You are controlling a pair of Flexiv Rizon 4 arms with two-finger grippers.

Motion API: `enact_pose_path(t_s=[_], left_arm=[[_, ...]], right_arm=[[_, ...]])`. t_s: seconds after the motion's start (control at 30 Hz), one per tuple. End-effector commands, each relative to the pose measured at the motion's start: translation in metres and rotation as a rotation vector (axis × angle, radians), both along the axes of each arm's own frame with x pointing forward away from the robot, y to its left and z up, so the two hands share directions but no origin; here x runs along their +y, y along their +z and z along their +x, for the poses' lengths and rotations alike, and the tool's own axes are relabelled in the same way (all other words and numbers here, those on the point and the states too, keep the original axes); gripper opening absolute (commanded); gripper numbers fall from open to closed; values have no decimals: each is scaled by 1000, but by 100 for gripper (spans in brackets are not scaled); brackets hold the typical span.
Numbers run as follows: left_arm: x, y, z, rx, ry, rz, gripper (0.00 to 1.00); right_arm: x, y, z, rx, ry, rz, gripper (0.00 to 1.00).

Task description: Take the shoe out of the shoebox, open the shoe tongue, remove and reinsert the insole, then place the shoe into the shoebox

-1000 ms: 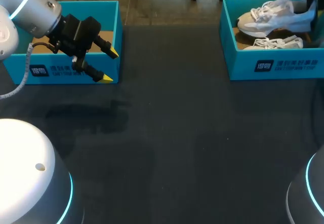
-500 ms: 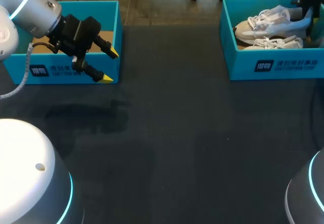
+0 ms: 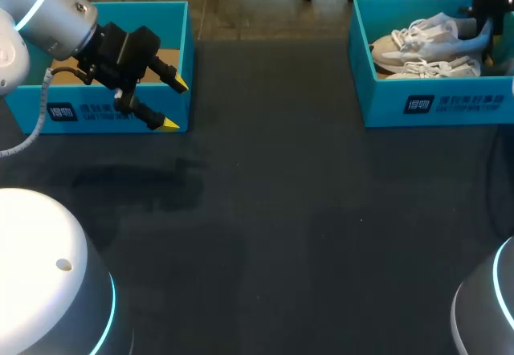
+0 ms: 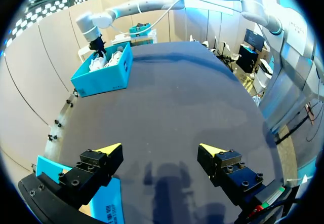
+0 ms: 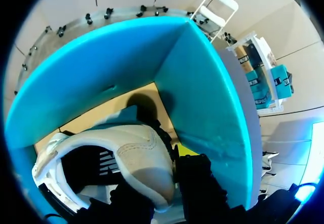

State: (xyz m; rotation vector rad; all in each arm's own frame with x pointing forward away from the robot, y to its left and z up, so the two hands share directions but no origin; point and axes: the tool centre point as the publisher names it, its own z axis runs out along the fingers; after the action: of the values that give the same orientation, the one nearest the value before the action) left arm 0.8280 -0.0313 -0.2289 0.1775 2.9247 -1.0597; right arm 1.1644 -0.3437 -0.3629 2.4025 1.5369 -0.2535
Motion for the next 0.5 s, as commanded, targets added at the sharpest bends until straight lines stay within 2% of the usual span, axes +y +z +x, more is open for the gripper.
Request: enact_pose_path(t_s=[0.03, 0.1, 0.2, 0.23, 0.27, 0.3, 0.5], left_arm=[[0, 1, 0, 0, -1, 3, 100], [0, 1, 0, 0, -1, 3, 100], [0, 1, 0, 0, -1, 3, 100], [0, 1, 0, 0, -1, 3, 100], [0, 1, 0, 0, -1, 3, 100], [0, 1, 0, 0, -1, 3, 100], [0, 1, 0, 0, -1, 3, 100]], right_arm=[[-2, -4, 8, 16, 2, 5, 36], [1, -2, 7, 15, 4, 6, 45], [0, -2, 7, 12, 4, 5, 49], [-1, -1, 7, 11, 0, 3, 59], [-3, 1, 6, 11, 0, 2, 86], [-3, 4, 5, 7, -1, -1, 98], [3, 31, -3, -21, 30, 1, 100]])
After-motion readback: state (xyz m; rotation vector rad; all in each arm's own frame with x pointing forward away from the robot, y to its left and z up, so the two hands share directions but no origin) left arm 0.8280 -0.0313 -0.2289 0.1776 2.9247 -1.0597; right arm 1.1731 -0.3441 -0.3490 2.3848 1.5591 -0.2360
